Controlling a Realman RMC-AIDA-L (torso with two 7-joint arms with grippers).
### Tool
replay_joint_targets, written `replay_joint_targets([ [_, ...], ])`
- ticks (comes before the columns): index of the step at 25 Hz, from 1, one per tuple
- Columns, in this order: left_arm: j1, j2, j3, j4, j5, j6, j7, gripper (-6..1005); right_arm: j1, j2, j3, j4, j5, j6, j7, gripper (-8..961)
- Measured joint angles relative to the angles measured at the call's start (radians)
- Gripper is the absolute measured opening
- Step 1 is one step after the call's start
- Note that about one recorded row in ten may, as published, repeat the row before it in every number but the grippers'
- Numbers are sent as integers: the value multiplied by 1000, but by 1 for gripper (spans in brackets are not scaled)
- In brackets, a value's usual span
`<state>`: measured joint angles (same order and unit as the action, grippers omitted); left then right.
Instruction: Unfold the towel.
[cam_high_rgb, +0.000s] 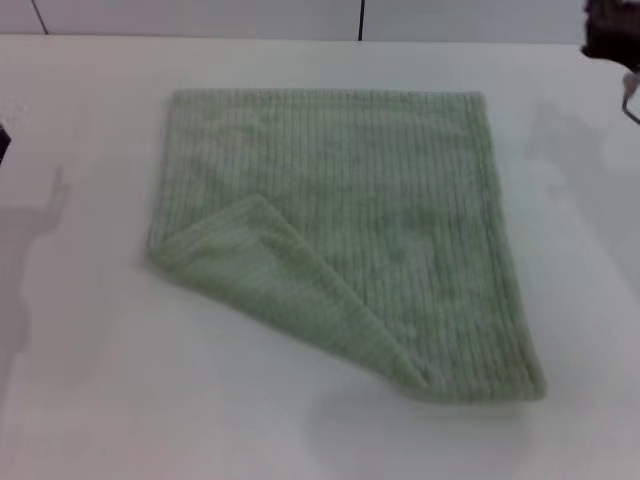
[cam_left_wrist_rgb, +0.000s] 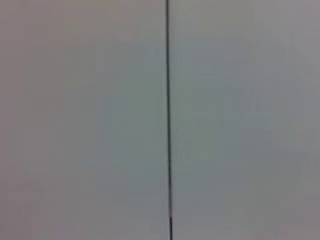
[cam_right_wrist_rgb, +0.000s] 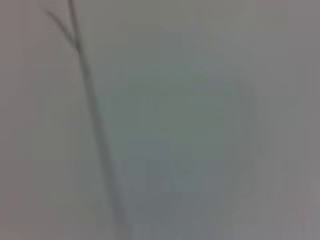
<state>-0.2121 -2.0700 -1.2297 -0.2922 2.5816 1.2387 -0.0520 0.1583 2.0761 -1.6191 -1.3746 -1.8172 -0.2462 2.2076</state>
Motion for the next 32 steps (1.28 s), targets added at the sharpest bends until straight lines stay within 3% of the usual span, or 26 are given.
replay_joint_targets([
  [1,0,0,0,0,0,0,0,842,0,0,0,0,0,0,0,118],
  [2,1,1,15,-23,0,-17,6,842,97,-13,140,49,-97,-284,73,104],
  [3,1,1,15,-23,0,-17,6,842,97,-13,140,49,-97,-284,73,91],
  [5,7,4,32,-61,0,-58,14,842,245,-43,199,141,-365,-525,327,65],
  [7,7,4,32,-61,0,-58,14,842,282,-41,201,169,-447,-571,401,38],
  [10,6,5,70,-107,4,-102,32,842,405,-3,251,274,-672,-708,521,-2],
  [12,5,6,79,-121,8,-109,42,842,449,-3,251,319,-699,-735,539,-2],
  [18,15,7,91,-212,25,-178,98,843,488,-7,241,353,-722,-763,564,-1],
  [20,62,12,90,-356,87,-290,119,843,507,-9,237,375,-730,-765,569,-1],
  [25,121,11,78,-515,166,-397,165,843,545,-12,227,437,-736,-746,569,-1],
  [32,139,12,87,-588,171,-459,180,843,564,-9,214,515,-734,-676,567,-1],
])
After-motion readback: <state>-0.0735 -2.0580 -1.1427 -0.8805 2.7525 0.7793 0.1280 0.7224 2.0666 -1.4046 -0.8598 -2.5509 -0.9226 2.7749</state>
